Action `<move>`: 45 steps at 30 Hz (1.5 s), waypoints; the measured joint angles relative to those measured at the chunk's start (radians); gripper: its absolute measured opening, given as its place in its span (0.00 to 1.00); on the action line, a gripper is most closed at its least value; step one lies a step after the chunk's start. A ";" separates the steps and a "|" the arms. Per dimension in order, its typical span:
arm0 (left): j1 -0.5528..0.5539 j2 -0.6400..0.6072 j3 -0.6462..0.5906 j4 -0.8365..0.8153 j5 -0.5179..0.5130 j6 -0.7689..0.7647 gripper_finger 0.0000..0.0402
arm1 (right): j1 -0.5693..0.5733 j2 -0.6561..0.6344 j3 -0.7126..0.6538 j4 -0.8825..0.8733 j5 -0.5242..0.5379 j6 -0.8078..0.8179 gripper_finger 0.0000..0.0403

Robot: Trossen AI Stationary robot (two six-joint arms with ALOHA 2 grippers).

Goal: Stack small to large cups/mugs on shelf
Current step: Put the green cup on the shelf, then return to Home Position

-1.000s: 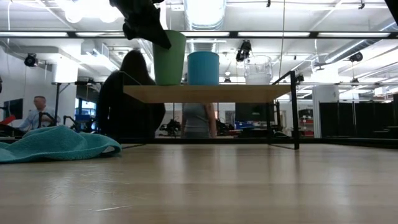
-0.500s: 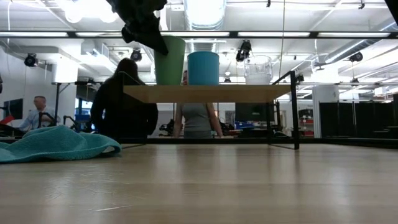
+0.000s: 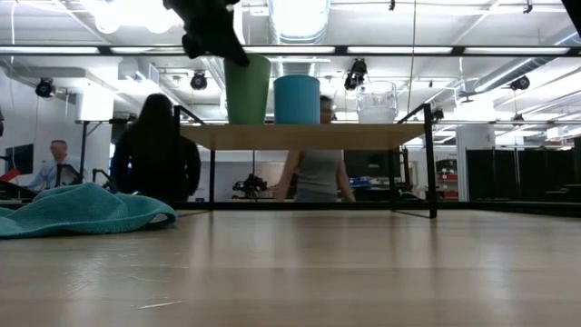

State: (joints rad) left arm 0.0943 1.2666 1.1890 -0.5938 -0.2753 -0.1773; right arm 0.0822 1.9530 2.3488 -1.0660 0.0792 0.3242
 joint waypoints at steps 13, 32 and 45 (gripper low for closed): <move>-0.085 -0.162 0.211 0.000 0.050 0.001 0.00 | 0.000 0.000 0.000 -0.007 0.000 -0.053 0.17; -0.083 -0.550 0.078 -0.149 -0.041 -0.159 0.00 | 0.000 -0.139 -0.001 -0.022 0.048 -0.097 0.17; -0.083 -0.850 -0.114 -0.153 -0.111 -0.211 0.00 | 0.000 -0.374 -0.171 -0.025 0.158 -0.096 0.20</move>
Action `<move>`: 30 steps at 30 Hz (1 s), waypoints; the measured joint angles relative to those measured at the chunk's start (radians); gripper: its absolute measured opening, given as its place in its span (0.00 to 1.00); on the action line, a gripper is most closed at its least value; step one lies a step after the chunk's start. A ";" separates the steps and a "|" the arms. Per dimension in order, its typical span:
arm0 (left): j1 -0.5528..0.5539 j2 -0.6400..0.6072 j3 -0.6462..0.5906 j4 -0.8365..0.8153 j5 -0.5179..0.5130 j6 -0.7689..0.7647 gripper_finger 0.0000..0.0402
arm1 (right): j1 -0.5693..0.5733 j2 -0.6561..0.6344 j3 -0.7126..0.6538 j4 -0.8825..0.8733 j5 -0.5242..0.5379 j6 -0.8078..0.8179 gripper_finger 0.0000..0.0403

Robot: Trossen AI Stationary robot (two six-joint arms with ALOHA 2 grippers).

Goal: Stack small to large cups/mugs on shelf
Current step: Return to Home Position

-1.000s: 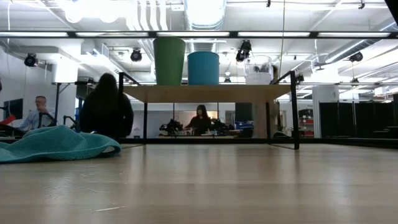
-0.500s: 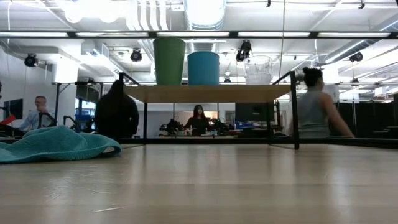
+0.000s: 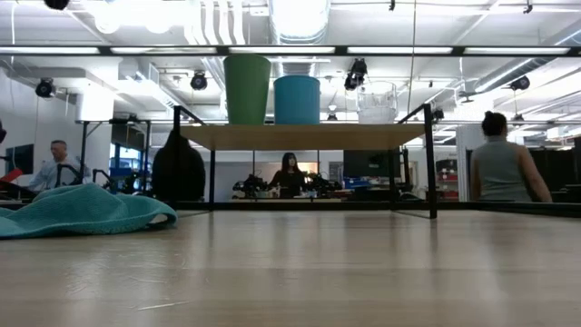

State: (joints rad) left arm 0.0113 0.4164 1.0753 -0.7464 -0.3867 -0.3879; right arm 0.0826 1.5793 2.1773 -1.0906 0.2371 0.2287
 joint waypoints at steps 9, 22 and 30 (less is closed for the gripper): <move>0.000 -0.152 -0.071 0.002 -0.015 0.001 0.00 | 0.000 -0.303 -0.456 0.310 -0.008 -0.024 0.19; 0.000 -0.349 -0.208 -0.083 -0.106 0.029 0.00 | 0.000 -0.633 -1.109 0.864 -0.095 -0.008 0.20; 0.000 -0.375 -0.343 -0.106 -0.112 0.028 0.00 | 0.000 -0.710 -1.343 1.015 -0.106 -0.002 0.19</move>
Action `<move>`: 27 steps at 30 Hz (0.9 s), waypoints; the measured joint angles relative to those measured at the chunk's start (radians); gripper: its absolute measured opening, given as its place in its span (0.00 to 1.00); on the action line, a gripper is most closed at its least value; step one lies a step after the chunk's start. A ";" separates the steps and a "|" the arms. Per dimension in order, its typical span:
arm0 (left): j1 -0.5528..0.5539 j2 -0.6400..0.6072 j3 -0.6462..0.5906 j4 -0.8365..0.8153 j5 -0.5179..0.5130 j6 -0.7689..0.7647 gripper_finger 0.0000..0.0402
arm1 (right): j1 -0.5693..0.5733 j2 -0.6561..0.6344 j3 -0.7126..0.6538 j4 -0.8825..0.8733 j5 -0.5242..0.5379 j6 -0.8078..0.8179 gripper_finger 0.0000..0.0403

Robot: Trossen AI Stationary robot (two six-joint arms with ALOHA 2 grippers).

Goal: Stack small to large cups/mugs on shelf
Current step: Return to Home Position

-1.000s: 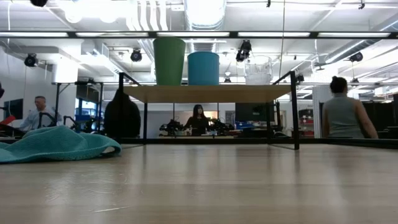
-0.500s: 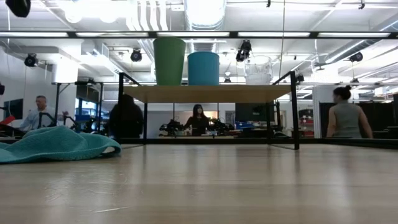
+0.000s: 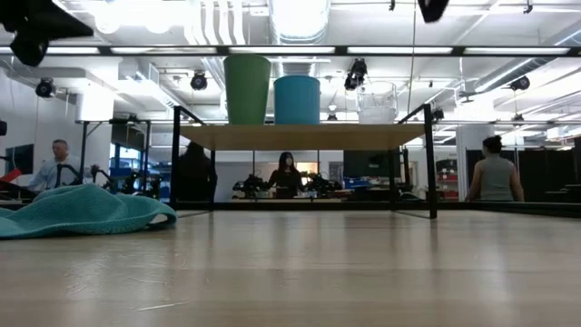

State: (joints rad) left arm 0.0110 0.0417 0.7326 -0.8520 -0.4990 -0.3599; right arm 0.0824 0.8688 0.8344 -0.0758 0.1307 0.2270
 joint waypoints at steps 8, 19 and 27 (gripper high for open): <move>0.000 -0.013 -0.087 0.006 -0.014 -0.054 0.00 | -0.005 -0.132 -0.254 0.269 0.000 0.008 0.17; 0.000 -0.014 -0.104 0.011 -0.031 -0.088 0.00 | -0.005 -0.355 -0.487 0.376 0.000 0.036 0.19; 0.000 -0.014 -0.103 0.013 -0.037 -0.107 0.00 | -0.005 -0.477 -0.602 0.380 0.001 0.110 0.18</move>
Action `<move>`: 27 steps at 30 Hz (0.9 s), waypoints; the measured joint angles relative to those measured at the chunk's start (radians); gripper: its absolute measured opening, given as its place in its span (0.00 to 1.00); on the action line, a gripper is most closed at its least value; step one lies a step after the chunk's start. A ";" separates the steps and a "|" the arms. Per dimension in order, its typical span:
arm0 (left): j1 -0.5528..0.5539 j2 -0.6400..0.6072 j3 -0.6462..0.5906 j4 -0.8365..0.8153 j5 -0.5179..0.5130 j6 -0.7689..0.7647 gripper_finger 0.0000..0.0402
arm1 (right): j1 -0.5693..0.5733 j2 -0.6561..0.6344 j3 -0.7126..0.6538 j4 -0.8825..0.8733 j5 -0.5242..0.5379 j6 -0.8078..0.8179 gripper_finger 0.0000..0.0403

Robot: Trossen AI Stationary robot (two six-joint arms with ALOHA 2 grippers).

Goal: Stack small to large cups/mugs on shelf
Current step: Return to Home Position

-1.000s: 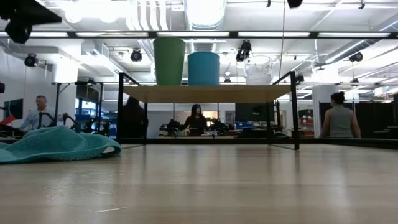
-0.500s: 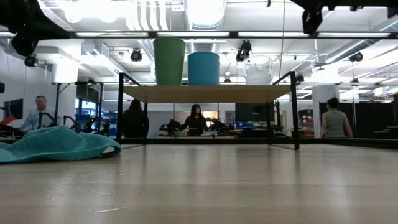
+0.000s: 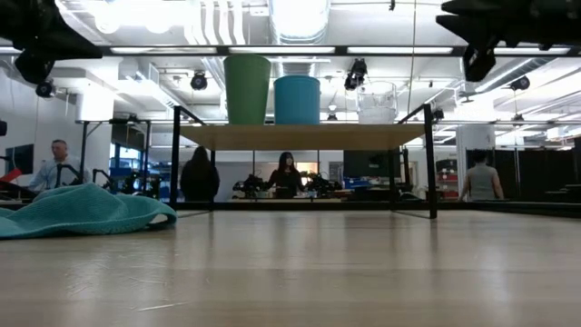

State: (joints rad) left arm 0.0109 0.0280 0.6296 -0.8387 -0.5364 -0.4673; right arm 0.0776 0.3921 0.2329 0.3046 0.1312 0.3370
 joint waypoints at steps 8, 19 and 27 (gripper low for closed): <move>0.000 -0.001 -0.001 0.000 -0.025 -0.027 0.00 | 0.000 -0.110 -0.082 -0.001 0.000 -0.010 0.18; 0.000 -0.001 -0.121 0.069 -0.030 -0.077 0.00 | 0.000 -0.239 -0.182 0.000 0.000 0.030 0.19; 0.000 -0.002 -0.240 0.179 -0.027 -0.102 0.00 | 0.000 -0.303 -0.209 -0.035 0.001 0.030 0.17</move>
State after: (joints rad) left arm 0.0109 0.0261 0.3893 -0.6599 -0.5634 -0.5693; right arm 0.0776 0.0890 0.0242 0.2695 0.1318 0.3668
